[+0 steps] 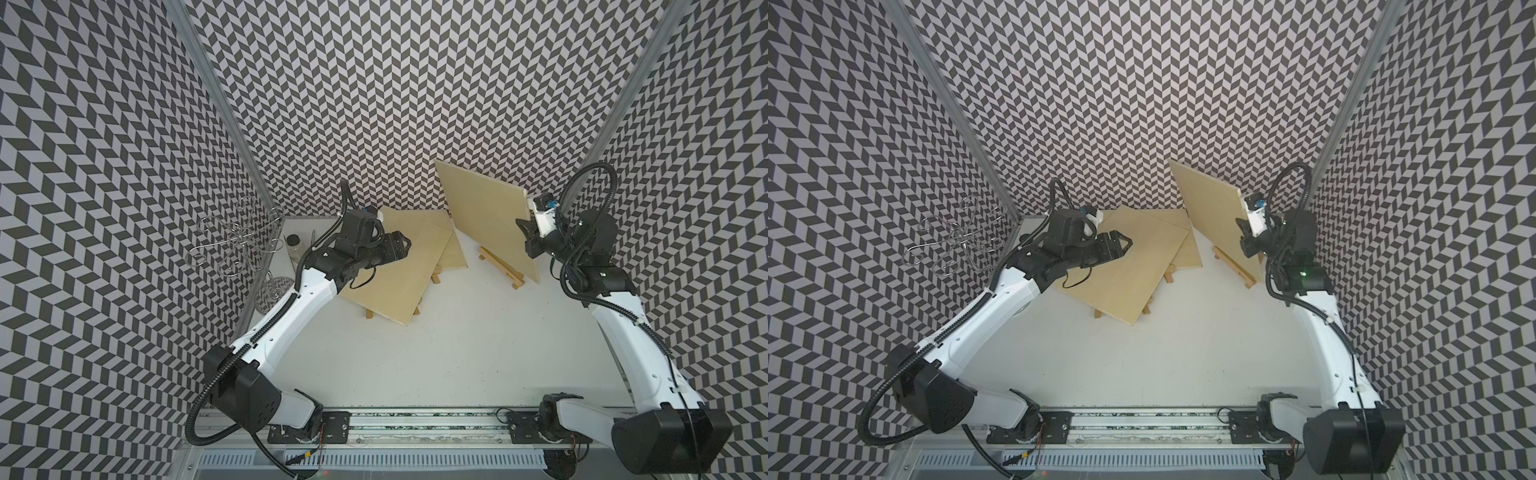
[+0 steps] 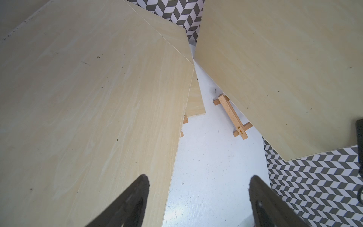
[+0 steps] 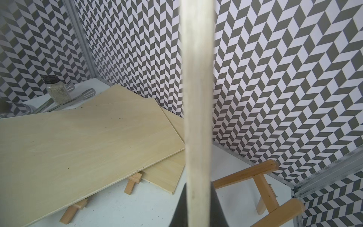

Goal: Assemble the easel
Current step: Place the drawing board on the easel.

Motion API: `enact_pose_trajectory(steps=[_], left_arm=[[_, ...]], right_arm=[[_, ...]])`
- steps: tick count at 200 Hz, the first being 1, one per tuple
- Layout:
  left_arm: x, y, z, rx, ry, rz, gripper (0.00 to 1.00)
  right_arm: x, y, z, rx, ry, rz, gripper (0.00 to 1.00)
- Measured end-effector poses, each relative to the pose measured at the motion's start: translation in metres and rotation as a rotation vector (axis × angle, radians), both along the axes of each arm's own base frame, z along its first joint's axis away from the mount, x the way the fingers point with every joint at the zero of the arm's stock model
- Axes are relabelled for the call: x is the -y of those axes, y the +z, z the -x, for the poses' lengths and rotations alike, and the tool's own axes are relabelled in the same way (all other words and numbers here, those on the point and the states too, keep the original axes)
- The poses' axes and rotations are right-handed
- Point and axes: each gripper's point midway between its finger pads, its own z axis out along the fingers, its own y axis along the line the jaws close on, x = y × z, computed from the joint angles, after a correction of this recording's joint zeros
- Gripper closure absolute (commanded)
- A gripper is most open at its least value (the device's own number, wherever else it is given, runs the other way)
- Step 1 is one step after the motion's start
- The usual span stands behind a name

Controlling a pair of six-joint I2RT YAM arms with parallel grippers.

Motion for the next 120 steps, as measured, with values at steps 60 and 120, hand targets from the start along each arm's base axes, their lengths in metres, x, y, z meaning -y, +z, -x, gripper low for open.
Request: enact_pose_trajectory(steps=[60, 120], left_arm=[[0.0, 0.0, 0.0, 0.006, -0.005, -0.006, 0.21], [-0.001, 0.0, 0.0, 0.007, -0.009, -0.007, 0.21]], right_arm=[[0.023, -0.015, 0.006, 0.01, -0.013, -0.004, 1.0], [0.035, -0.026, 0.011, 0.02, 0.023, -0.013, 1.0]])
